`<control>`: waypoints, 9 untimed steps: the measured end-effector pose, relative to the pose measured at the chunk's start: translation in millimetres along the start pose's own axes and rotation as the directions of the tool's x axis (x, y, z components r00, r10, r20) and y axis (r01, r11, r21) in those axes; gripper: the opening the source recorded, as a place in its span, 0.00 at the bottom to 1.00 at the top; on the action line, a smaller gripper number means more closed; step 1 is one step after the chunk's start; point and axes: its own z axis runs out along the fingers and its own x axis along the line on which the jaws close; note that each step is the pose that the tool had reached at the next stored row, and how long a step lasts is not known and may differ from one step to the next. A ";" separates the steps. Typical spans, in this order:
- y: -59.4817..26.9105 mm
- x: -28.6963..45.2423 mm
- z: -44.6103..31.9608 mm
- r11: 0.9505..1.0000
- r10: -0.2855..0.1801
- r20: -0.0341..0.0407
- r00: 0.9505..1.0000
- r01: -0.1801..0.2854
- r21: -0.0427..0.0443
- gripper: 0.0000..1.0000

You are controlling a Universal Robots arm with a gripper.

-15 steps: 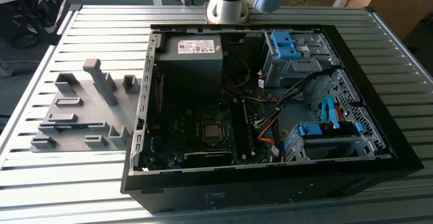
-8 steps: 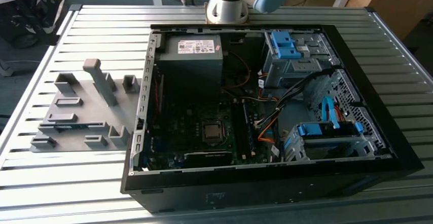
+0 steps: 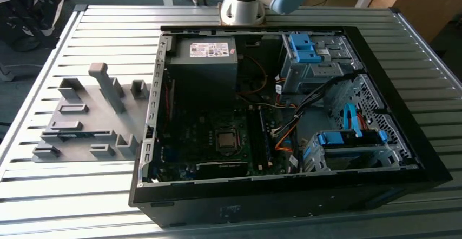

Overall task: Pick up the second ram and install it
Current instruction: 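Reach for the second ram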

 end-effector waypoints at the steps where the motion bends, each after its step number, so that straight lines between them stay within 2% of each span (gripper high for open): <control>1: -0.6 0.4 0.0 1.000 0.000 0.000 1.000 0.000 0.000 0.11; 9: -23.1 0.4 0.0 1.000 0.000 0.000 1.000 0.000 0.000 0.11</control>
